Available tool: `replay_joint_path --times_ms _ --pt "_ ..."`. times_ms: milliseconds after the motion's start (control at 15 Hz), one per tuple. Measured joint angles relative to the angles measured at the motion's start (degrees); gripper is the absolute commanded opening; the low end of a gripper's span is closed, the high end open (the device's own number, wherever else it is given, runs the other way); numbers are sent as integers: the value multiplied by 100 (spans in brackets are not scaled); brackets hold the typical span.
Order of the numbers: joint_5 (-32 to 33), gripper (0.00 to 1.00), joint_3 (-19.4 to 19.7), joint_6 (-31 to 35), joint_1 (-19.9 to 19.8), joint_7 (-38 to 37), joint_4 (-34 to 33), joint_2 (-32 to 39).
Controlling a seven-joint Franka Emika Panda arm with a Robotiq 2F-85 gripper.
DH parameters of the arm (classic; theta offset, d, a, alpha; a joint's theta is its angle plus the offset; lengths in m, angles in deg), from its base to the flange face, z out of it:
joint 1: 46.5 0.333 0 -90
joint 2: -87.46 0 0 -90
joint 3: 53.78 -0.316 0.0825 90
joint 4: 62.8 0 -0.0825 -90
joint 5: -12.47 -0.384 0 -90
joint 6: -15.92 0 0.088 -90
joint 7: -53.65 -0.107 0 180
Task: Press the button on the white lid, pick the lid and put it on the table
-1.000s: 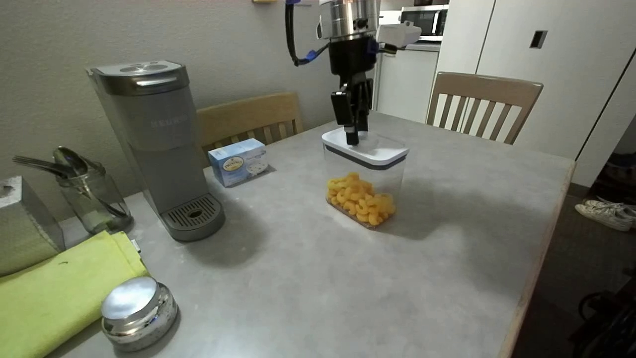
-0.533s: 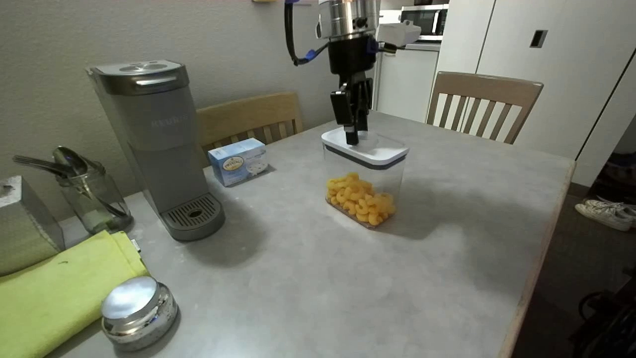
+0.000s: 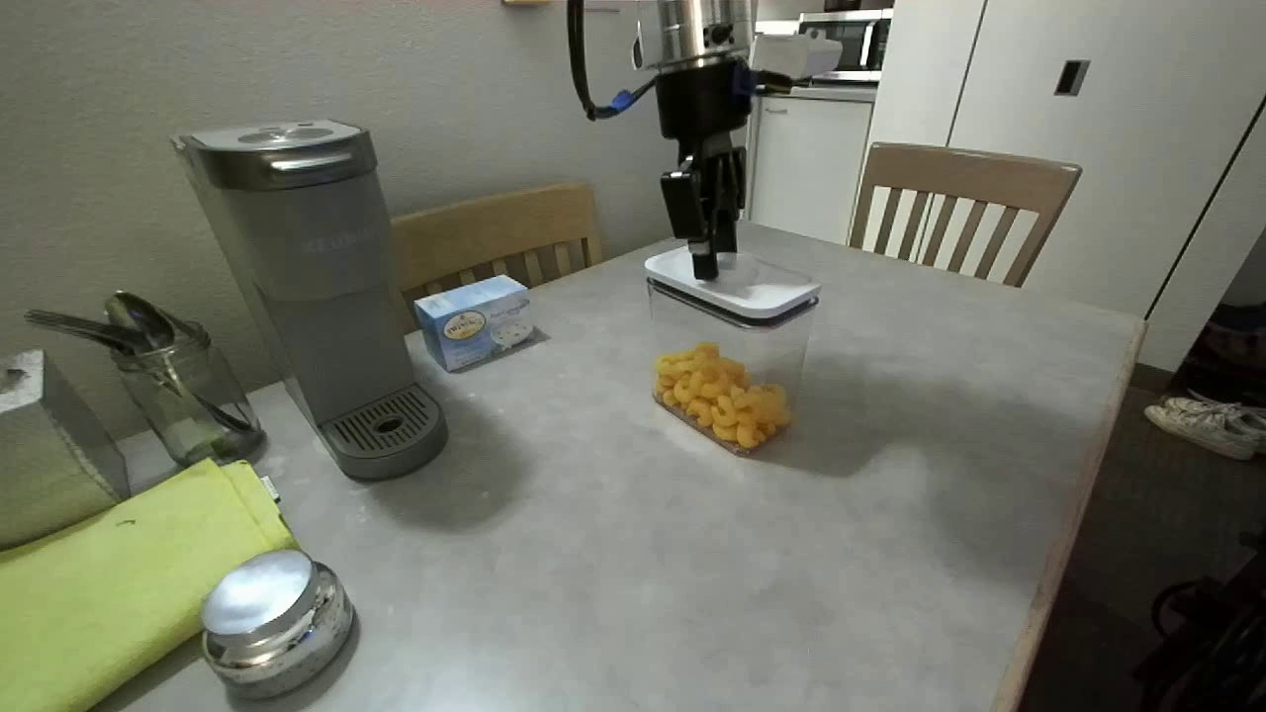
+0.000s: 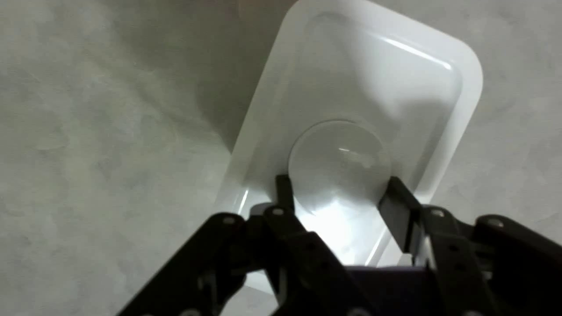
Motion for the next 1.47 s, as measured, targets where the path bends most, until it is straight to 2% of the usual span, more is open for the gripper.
replay_joint_path --times_ms 933,1467 --pt "-1 27 9 -371 -71 4 -636 -101" --pt "-1 27 94 -484 -373 257 -796 -184"
